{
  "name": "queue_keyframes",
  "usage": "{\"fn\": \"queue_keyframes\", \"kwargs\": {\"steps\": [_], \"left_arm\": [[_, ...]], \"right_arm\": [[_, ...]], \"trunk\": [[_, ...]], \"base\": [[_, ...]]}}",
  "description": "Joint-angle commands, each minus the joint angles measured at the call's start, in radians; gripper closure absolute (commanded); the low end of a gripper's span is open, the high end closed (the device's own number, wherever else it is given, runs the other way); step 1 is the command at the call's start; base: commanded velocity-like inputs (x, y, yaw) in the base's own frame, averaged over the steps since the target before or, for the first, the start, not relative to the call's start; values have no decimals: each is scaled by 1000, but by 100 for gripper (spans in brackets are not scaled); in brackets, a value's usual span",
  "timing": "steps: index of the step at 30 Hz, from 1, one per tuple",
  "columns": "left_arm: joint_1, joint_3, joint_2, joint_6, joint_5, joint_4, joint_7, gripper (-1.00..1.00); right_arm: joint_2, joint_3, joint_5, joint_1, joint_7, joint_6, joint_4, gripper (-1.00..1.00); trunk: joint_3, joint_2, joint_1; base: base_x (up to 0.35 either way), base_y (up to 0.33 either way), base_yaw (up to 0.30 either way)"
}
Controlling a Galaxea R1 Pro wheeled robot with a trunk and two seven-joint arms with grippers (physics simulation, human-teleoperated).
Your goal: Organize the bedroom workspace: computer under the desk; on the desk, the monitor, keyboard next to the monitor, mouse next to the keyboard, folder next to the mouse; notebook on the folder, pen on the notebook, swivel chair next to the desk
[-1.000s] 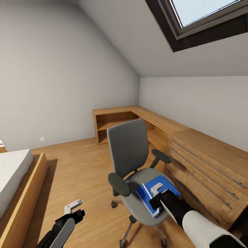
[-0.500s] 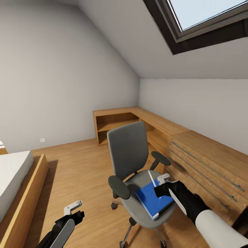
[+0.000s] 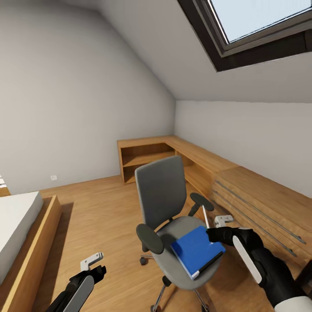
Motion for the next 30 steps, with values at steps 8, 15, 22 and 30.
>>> {"fn": "queue_keyframes", "kwargs": {"steps": [8,15,22,30], "left_arm": [[-1,-5,-1,-12,6,18,9,-100],[-1,-9,-2,-36,7,58,5,-100],[0,-21,-1,-103,-13,249,1,-100],[1,-55,-2,-251,-14,386,-50,-100]], "right_arm": [[-2,-91,-3,73,-6,29,-129,100],[-2,-99,-3,82,-7,33,-157,100],[3,-102,-4,83,-6,32,-190,100],[4,-103,-5,83,-6,32,-199,100]], "trunk": [[24,56,-31],[46,105,-58],[68,154,-84],[93,210,-115]], "base": [[0,0,0],[0,0,0],[0,0,0],[0,0,0]]}}
